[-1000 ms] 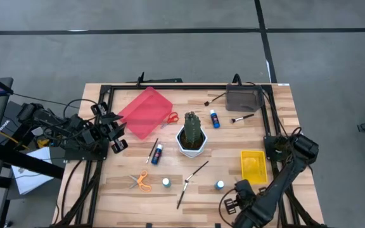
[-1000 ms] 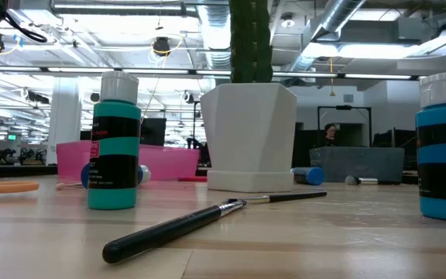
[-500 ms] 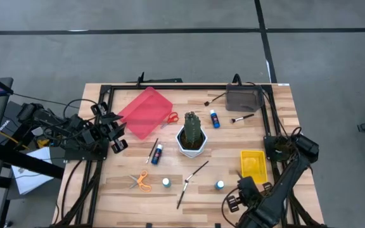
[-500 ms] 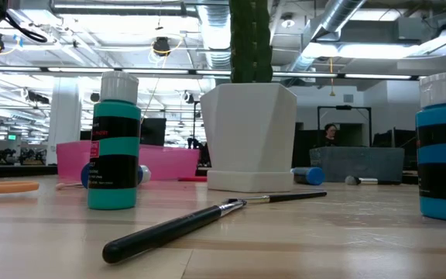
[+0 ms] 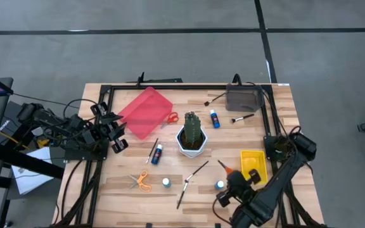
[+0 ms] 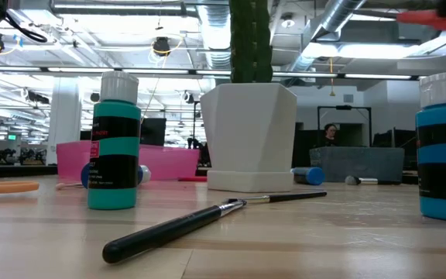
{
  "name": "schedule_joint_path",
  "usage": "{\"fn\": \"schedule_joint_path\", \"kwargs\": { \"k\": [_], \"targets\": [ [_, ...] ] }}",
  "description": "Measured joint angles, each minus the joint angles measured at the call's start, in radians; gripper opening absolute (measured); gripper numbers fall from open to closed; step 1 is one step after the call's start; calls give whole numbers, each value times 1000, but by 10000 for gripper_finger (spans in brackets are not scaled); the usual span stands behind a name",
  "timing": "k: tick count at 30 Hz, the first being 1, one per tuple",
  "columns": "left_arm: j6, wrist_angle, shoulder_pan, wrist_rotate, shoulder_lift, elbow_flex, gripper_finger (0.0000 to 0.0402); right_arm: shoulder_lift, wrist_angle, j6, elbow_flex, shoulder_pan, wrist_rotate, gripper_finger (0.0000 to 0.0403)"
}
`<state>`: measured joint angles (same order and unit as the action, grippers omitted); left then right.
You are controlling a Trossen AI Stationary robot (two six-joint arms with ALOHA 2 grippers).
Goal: Pick & Place Paint Supplies
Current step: Put the orange scissors into the pink bin
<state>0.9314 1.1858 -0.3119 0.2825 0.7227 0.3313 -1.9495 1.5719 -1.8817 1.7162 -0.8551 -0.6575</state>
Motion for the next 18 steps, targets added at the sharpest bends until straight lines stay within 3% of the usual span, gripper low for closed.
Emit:
{"fn": "schedule_joint_path", "kwargs": {
  "k": [18],
  "targets": [
    [-79, -103, -19, -26, 0, 0, 86, 0, -18, 590, 148, 72, -377, 0]
  ]
}}
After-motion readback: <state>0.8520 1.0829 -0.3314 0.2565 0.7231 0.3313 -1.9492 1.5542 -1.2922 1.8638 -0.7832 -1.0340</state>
